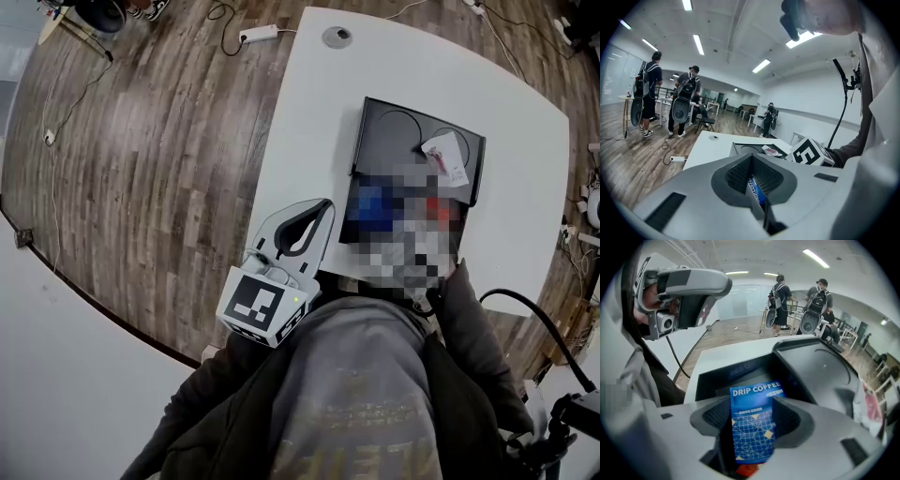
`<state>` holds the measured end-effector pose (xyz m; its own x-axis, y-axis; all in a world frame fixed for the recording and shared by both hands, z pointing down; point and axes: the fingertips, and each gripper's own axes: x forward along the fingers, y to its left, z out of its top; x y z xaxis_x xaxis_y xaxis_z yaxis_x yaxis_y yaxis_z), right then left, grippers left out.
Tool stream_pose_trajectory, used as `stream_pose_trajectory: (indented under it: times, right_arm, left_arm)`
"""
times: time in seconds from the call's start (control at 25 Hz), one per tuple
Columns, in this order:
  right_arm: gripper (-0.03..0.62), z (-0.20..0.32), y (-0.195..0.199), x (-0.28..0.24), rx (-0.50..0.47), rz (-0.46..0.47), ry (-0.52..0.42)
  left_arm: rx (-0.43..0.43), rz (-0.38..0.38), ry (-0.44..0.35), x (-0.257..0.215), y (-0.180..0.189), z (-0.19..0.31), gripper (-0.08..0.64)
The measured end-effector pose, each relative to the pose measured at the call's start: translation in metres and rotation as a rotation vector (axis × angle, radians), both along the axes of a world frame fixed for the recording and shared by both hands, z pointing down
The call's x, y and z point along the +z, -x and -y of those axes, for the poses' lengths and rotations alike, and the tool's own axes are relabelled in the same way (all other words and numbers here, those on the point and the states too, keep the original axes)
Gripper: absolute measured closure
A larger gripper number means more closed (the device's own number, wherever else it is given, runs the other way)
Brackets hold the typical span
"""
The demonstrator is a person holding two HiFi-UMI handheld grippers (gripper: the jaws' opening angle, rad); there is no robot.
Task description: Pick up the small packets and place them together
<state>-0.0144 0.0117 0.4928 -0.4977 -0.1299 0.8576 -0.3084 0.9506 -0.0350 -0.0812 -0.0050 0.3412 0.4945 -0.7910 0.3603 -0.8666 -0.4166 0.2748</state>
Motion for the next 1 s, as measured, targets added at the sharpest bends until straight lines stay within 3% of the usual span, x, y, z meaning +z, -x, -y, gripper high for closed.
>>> stream_pose_trajectory:
  times: [0.24, 0.32, 0.36, 0.4, 0.6, 0.88, 1.0]
  right_arm:
    - [0.330, 0.003, 0.005, 0.005, -0.034, -0.084, -0.077]
    - [0.410, 0.010, 0.005, 0.004, 0.005, -0.084, -0.092]
    - [0.545, 0.014, 0.003, 0.004, 0.031, -0.080, -0.092]
    - [0.591, 0.017, 0.002, 0.005, 0.052, -0.074, -0.086]
    - [0.591, 0.018, 0.005, 0.003, 0.071, -0.047, -0.042]
    - [0.591, 0.003, 0.000, -0.008, 0.028, -0.069, -0.086]
    - [0.591, -0.006, -0.015, -0.016, 0.102, -0.108, -0.109]
  left_arm:
    - [-0.028, -0.011, 0.007, 0.004, 0.013, 0.003, 0.557]
    - [-0.030, -0.013, 0.005, 0.005, 0.016, 0.007, 0.557]
    - [-0.030, -0.015, 0.004, 0.006, 0.018, 0.009, 0.557]
    - [-0.030, -0.016, 0.004, 0.007, 0.019, 0.011, 0.557]
    - [-0.023, -0.017, 0.005, 0.006, 0.022, 0.015, 0.557]
    - [0.024, -0.023, -0.007, 0.004, 0.015, 0.015, 0.557]
    - [0.054, -0.027, -0.021, -0.001, 0.012, 0.008, 0.557]
